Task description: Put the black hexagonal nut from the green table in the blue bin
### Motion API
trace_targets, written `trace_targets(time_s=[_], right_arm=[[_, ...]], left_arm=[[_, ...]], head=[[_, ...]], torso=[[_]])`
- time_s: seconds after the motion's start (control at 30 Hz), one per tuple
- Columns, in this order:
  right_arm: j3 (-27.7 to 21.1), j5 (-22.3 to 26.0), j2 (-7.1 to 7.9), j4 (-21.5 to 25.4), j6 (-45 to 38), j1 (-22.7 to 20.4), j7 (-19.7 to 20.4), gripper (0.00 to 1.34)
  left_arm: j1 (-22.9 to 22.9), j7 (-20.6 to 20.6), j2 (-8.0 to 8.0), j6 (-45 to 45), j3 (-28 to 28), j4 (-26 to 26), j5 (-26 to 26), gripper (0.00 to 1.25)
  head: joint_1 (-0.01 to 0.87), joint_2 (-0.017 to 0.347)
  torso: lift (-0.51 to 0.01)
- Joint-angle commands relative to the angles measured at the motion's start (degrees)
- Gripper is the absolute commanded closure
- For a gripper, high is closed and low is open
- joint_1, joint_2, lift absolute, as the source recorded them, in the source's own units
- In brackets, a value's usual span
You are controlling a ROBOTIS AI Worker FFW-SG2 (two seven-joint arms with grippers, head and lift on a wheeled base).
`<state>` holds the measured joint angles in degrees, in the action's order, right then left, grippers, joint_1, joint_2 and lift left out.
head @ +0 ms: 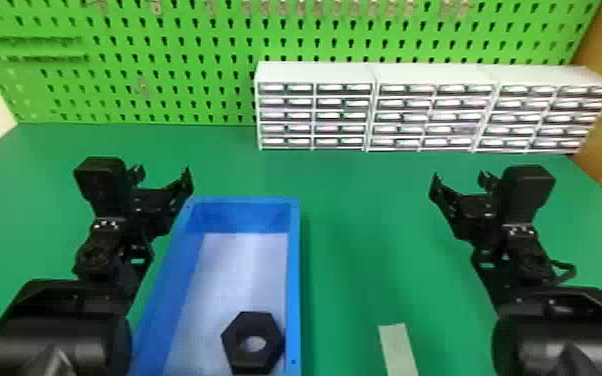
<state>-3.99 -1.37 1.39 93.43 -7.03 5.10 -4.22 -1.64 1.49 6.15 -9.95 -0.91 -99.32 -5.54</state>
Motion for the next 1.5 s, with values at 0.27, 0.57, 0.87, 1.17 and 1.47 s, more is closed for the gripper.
trace_targets(time_s=[0.27, 0.57, 0.87, 1.17, 1.47], right_arm=[[0.1, 0.1, 0.02, 0.0, 0.0, 0.0, 0.0, 0.45], [0.1, 0.1, 0.11, 0.0, 0.0, 0.1, 0.0, 0.45], [-0.1, 0.1, 0.02, -0.1, 0.0, 0.1, 0.0, 0.45], [-0.1, 0.2, -0.07, -0.1, 0.0, 0.0, 0.0, 0.45], [-0.2, 0.3, -0.07, -0.1, 0.0, 0.0, 0.0, 0.45]], left_arm=[[0.0, 0.0, 0.00, 0.0, -0.1, 0.0, 0.1, 0.45], [0.0, 0.0, 0.00, 0.0, 0.0, 0.0, 0.1, 0.45], [0.0, 0.0, 0.00, 0.0, 0.0, 0.0, 0.1, 0.45], [0.1, 0.0, 0.00, 0.0, 0.1, 0.0, 0.1, 0.45], [0.1, 0.0, -0.26, -0.1, -0.1, 0.1, 0.2, 0.45]], head=[[0.686, 0.051], [0.686, 0.051], [0.686, 0.051], [0.686, 0.051], [0.686, 0.051]], torso=[[-0.096], [-0.096], [-0.096], [-0.096], [-0.096]])
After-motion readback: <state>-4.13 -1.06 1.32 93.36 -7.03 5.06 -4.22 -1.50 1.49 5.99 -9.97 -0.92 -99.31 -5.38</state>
